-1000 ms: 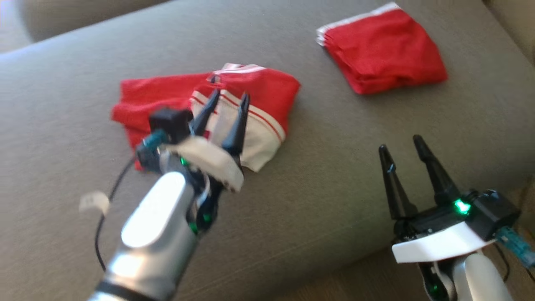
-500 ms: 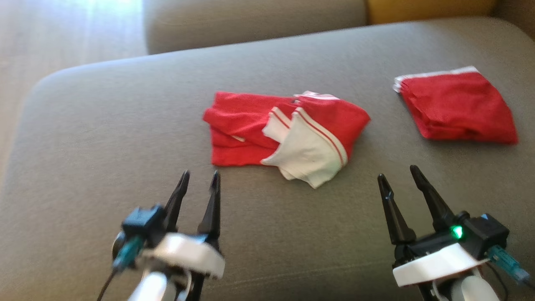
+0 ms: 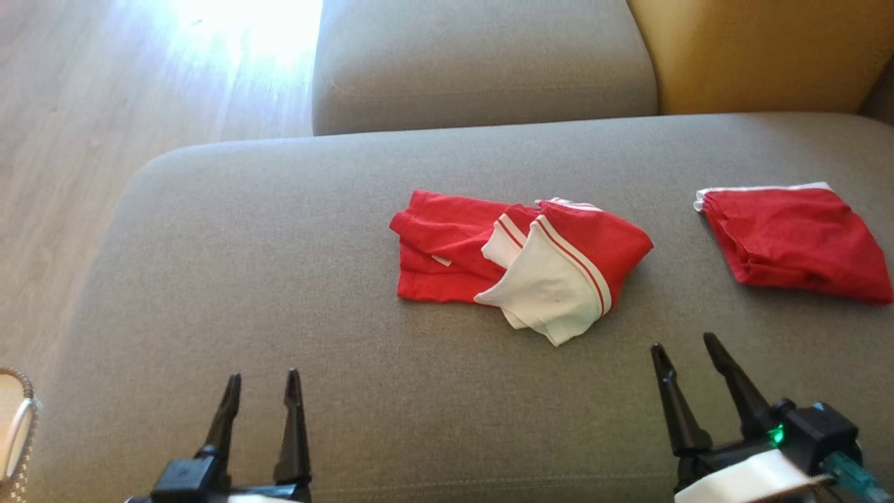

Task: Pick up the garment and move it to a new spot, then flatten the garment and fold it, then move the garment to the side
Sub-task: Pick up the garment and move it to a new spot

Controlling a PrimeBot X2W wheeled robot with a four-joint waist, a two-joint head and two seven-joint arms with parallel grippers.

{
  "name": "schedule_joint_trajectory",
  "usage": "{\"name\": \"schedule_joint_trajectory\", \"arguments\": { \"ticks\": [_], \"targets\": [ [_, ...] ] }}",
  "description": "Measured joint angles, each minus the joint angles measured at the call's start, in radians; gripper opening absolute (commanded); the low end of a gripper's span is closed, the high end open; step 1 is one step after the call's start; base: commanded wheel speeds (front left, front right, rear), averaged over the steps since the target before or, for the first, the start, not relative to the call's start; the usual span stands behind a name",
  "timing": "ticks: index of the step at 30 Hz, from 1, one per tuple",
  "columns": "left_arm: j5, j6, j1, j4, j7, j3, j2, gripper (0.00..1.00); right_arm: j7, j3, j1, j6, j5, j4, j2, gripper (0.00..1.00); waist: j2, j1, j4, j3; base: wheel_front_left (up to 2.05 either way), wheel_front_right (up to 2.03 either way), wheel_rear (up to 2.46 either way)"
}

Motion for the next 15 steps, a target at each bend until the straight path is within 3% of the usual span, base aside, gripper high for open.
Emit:
{"name": "schedule_joint_trajectory", "arguments": {
  "ticks": [7, 15],
  "targets": [
    [0.088, -0.026, 0.049, -0.045, 0.000, 0.043, -0.016, 1.00, 0.000, -0.023, 0.013, 0.000, -0.014, -0.008, 0.001, 1.00, 0.0000, 0.0000, 0.015, -0.022, 0.00, 0.00, 0.00],
    [0.110, -0.052, 0.053, -0.045, 0.000, 0.074, -0.030, 1.00, 0.000, -0.022, 0.038, 0.000, -0.015, -0.007, 0.001, 1.00, 0.0000, 0.0000, 0.013, -0.033, 0.00, 0.00, 0.00]
  ]
}}
